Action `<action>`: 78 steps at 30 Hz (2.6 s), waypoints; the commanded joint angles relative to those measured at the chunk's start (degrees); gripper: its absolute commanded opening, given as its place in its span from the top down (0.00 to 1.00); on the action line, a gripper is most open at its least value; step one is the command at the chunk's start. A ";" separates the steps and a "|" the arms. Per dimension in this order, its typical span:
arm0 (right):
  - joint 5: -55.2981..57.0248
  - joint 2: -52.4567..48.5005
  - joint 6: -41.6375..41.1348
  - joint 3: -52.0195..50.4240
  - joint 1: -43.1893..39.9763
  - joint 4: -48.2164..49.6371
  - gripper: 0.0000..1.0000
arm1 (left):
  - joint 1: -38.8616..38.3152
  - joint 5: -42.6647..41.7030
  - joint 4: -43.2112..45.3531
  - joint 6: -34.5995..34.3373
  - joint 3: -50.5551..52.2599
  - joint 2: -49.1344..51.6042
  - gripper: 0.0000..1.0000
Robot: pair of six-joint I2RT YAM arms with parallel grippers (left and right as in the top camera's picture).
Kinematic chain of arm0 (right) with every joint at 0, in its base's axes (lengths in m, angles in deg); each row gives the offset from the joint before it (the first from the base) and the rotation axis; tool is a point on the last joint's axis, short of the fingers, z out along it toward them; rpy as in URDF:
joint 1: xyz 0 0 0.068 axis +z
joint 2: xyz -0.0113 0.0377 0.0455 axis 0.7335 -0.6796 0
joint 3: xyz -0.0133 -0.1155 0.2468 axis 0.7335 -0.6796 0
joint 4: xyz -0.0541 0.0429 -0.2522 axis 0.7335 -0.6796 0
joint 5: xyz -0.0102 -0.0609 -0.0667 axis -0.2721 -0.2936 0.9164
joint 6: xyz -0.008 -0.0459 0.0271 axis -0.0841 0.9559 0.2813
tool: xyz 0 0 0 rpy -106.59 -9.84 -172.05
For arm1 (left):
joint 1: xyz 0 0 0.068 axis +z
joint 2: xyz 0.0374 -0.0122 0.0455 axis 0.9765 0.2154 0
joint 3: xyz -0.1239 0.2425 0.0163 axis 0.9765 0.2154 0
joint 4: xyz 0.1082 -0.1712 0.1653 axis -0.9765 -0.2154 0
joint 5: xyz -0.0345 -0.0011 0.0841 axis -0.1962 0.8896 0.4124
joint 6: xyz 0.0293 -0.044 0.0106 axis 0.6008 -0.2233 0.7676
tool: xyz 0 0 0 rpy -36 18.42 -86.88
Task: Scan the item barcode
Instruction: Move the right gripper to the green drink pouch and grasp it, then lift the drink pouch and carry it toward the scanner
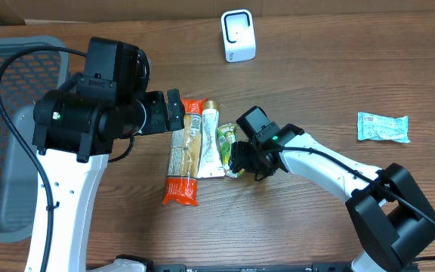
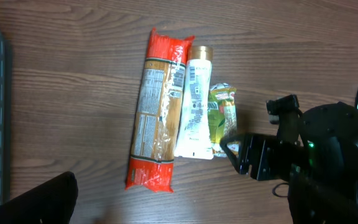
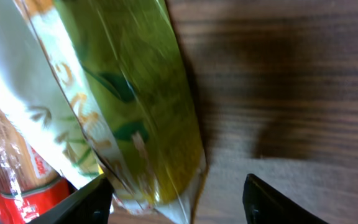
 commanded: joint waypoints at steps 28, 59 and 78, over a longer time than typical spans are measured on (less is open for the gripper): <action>-34.53 0.37 17.73 2.71 -11.08 1.62 0.96 | -0.09 0.15 0.09 1.31 -0.87 0.13 0.01; -78.20 20.24 -18.95 4.48 -30.80 57.83 0.96 | -0.09 0.15 0.09 1.31 -0.87 0.13 0.00; -73.33 20.00 -45.00 5.57 -30.82 83.73 0.96 | -0.09 0.15 0.07 1.31 -0.87 0.13 0.00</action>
